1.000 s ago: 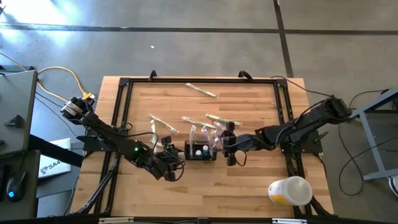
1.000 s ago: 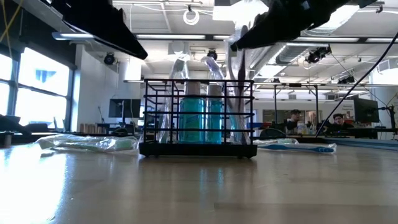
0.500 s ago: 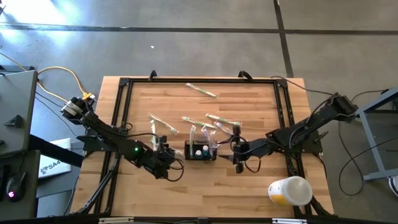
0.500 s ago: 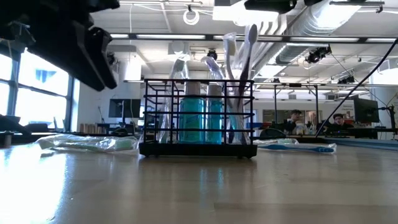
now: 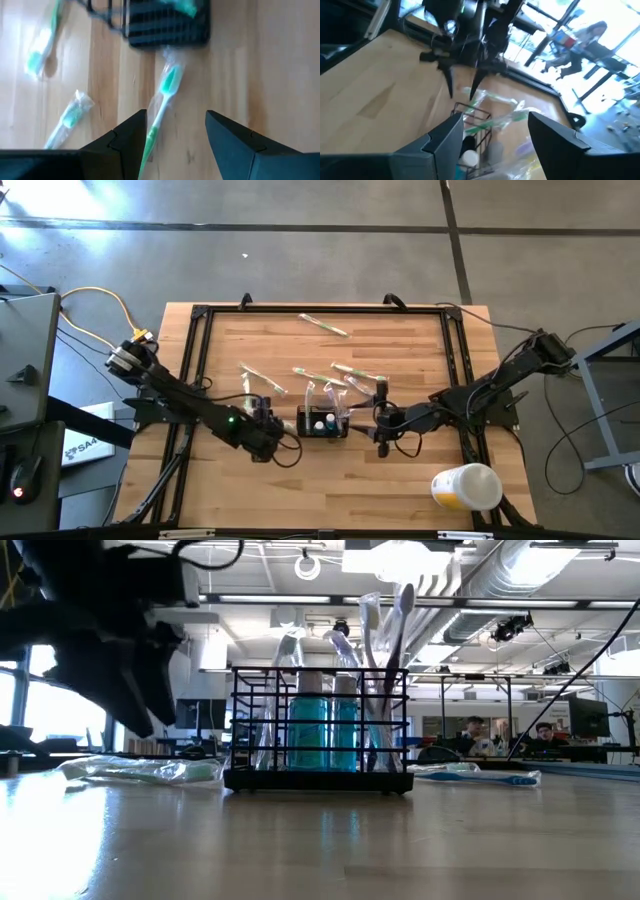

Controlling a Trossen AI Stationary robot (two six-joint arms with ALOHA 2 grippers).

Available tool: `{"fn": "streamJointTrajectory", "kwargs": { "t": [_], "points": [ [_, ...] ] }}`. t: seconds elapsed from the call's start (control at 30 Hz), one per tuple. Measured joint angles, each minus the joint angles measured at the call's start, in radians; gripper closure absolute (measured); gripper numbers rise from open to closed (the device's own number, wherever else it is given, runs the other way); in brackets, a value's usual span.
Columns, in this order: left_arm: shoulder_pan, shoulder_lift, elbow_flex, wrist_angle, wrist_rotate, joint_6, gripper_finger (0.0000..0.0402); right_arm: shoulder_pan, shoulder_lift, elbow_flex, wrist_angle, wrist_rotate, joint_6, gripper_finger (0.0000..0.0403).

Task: Pick & Place toothbrushing station
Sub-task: Put the green toothbrush into the wire organizer

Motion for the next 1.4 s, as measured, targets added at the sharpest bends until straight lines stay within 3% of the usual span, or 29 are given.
{"fn": "streamJointTrajectory", "kwargs": {
  "t": [0.53,0.73,1.17,1.4],
  "points": [
    [0.113,0.102,0.001,0.072,0.065,0.133,0.0206,0.105,0.0,0.0,0.083,-0.005,-0.011,0.0186],
    [0.153,0.107,0.001,0.07,0.196,0.162,0.0206,0.109,0.0,0.0,0.079,0.008,-0.011,0.0186],
    [0.161,0.18,0.004,0.112,0.195,0.216,0.0208,0.109,0.0,0.001,0.079,0.032,-0.004,0.0186],
    [0.161,0.183,0.004,0.114,0.213,0.198,0.0275,0.109,0.0,0.001,0.078,0.074,-0.004,0.0186]
  ]
}}
